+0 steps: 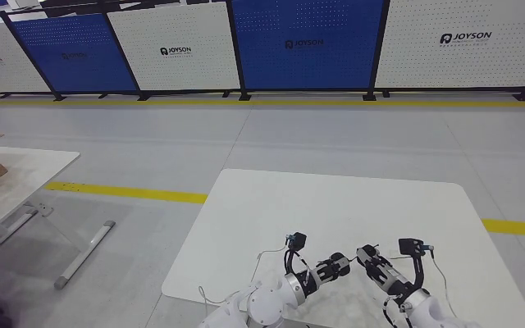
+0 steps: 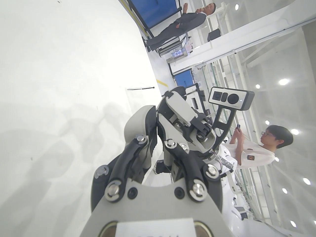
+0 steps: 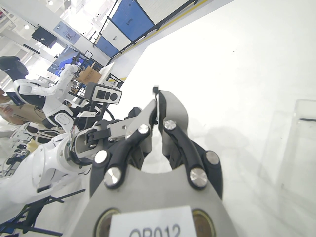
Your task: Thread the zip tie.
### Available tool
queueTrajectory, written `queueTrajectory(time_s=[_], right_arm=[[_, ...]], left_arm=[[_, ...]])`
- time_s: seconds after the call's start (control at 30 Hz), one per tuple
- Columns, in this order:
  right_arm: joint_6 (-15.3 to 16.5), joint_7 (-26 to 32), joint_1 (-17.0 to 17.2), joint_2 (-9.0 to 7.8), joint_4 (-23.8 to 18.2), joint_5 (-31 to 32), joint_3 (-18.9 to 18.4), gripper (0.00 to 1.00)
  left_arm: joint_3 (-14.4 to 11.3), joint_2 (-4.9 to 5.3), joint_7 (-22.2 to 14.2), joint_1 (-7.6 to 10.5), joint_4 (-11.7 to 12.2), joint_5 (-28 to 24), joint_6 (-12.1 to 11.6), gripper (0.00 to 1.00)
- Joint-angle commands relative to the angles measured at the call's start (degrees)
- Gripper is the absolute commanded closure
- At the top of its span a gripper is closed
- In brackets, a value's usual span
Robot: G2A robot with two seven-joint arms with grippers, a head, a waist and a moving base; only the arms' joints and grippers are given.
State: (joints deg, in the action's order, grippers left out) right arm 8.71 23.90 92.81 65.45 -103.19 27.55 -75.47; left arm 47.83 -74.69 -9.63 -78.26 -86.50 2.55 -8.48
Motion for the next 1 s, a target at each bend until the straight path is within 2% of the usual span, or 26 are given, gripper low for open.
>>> queueTrajectory(time_s=[0.0, 0.13, 0.2, 0.97], right_arm=[[-0.1, -0.1, 0.0, -0.01, 0.0, 0.1, -0.1, 0.89], [-0.1, -0.3, 0.1, -0.04, -0.1, 0.2, -0.2, 0.94], [-0.1, -0.4, 0.2, -0.05, -0.2, 0.2, -0.3, 1.0], [0.1, 1.3, -0.5, -0.16, -0.5, 3.0, 1.0, 1.0]], left_arm=[[0.0, 0.01, 0.1, 0.01, 0.0, 0.1, 0.1, 1.0], [0.0, 0.02, 0.1, 0.02, 0.0, 0.1, 0.3, 1.0], [0.0, 0.03, 0.1, 0.02, 0.0, 0.1, 0.4, 1.0], [0.2, 0.22, -1.4, 0.12, -0.2, -0.9, -0.6, 1.0]])
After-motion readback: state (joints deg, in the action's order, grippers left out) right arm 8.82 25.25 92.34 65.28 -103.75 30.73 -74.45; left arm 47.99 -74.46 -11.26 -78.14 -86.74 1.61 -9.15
